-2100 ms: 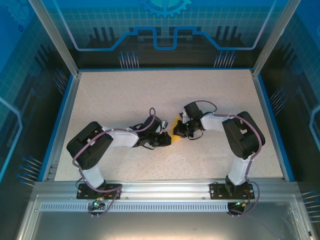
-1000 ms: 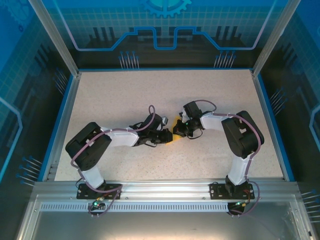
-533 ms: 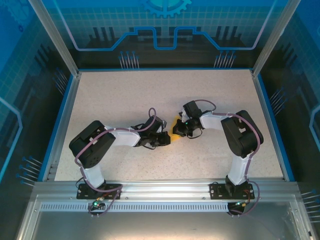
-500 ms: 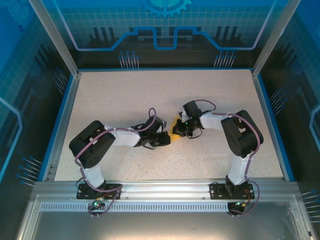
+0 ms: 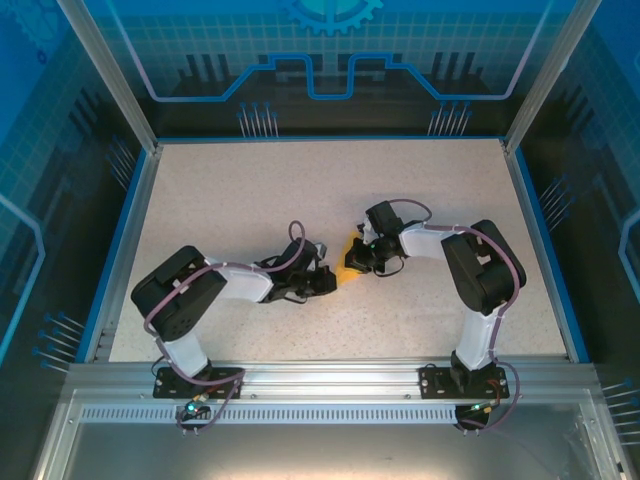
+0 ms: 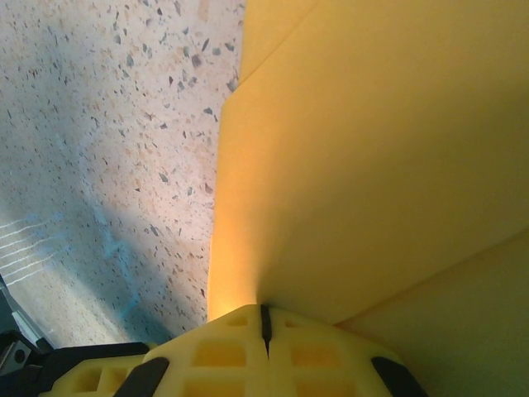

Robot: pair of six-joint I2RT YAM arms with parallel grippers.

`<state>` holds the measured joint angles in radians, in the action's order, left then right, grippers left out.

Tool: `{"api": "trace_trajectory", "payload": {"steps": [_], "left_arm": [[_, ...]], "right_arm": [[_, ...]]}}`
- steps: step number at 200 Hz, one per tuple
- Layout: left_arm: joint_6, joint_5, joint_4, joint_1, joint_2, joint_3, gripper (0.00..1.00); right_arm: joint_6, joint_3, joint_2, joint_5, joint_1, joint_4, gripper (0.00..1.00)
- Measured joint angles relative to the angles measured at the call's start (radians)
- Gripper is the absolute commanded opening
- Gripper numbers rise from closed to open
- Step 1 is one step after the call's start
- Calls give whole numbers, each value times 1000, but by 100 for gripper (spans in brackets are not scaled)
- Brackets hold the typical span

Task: Fold a paper plane with a square sheet of paper (pick it up from the middle)
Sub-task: Fourth fold the wing at the center of the table.

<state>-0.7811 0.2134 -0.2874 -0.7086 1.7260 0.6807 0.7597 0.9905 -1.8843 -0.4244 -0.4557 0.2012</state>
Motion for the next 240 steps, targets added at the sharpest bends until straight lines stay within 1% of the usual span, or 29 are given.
{"api": "trace_trajectory", "payload": {"steps": [44,67,99,150,168,214,240], "left_arm": [[2,11,73,8,-71,-14,12],[5,11,76,13,-77,26,11],[19,11,54,15,-39,96,8],[21,15,58,15,42,101,7],[21,19,71,15,53,102,6],[23,18,105,15,60,117,0],[24,18,106,15,60,117,0]], "right_arm": [[0,0,0,0,0,0,3],[0,0,-1,-1,0,0,3],[0,0,-1,-2,0,-1,3],[0,5,-1,-2,0,4,3],[0,5,-1,-3,0,5,3],[0,5,0,-3,0,4,3],[-2,-8,13,-2,0,-14,4]]}}
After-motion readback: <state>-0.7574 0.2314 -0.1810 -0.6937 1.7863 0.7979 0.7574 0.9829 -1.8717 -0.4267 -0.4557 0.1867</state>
